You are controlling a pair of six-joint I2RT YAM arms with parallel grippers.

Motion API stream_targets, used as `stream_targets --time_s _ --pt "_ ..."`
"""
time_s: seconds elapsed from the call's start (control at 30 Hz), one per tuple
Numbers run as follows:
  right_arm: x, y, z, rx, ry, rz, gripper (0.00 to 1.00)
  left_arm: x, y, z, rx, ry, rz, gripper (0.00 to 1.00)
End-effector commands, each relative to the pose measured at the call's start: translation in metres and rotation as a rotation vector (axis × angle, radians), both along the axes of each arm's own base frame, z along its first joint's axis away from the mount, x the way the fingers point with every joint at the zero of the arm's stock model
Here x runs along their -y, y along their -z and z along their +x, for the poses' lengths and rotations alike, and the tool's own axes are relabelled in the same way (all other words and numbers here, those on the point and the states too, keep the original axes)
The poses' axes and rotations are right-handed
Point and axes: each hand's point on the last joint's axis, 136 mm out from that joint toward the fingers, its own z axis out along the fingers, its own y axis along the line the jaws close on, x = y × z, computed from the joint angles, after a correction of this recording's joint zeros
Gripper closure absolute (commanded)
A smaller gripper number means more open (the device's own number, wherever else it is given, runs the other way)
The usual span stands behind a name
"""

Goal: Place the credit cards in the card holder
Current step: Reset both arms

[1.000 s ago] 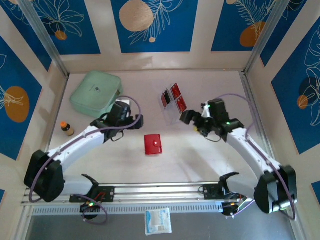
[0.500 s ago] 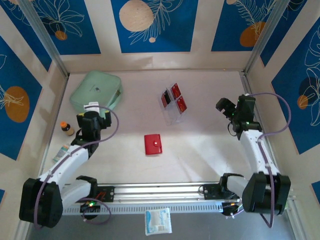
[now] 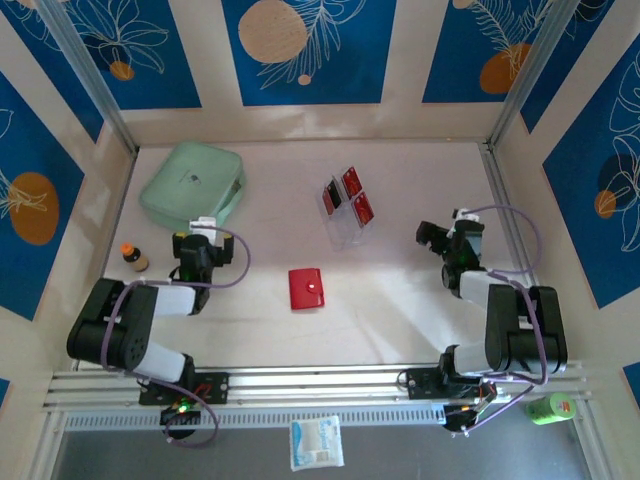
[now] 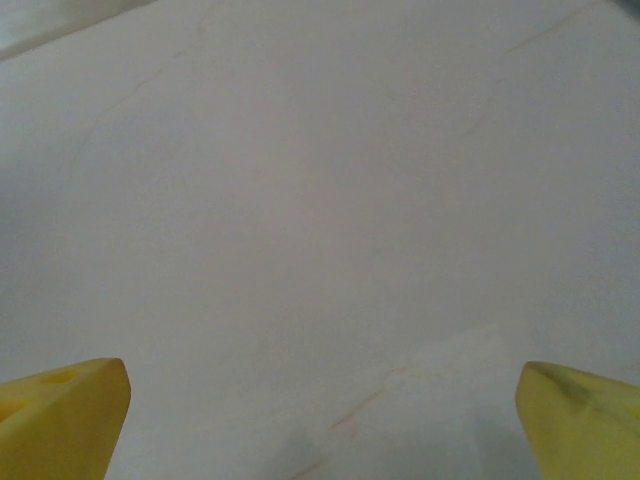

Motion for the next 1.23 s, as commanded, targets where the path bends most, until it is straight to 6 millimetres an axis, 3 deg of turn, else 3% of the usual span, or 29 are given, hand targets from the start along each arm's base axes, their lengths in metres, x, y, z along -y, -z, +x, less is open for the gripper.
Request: stream_targets --time_s 0.0,0.13,0.23,0.3,0.43,1.07,1.2 --pt "-0.023 -0.036 0.018 0.22 -0.111 -0.114 0.01 0.01 -0.024 0.017 0.093 0.079 -0.028 0.0" --pt "-0.038 -0.028 0.018 0.271 -0.189 -0.131 0.01 0.013 -0.013 0.017 0.109 0.145 -0.073 0.0" --pt "-0.052 -0.023 0.023 0.214 -0.291 -0.113 0.01 0.017 -0.011 0.018 0.084 0.167 -0.082 0.0" --pt "-0.05 -0.017 0.029 0.144 -0.292 -0.082 0.01 0.017 -0.01 0.019 0.076 0.167 -0.086 0.0" --pt "-0.05 -0.021 0.029 0.173 -0.293 -0.087 0.01 0.007 -0.007 0.025 0.054 0.154 -0.142 0.0" --pt "-0.051 -0.02 0.028 0.162 -0.298 -0.084 0.01 0.008 -0.008 0.024 0.055 0.156 -0.141 0.0" --pt "-0.033 -0.021 0.027 0.177 -0.152 -0.146 0.01 0.022 -0.012 0.015 0.096 0.247 -0.141 0.0"
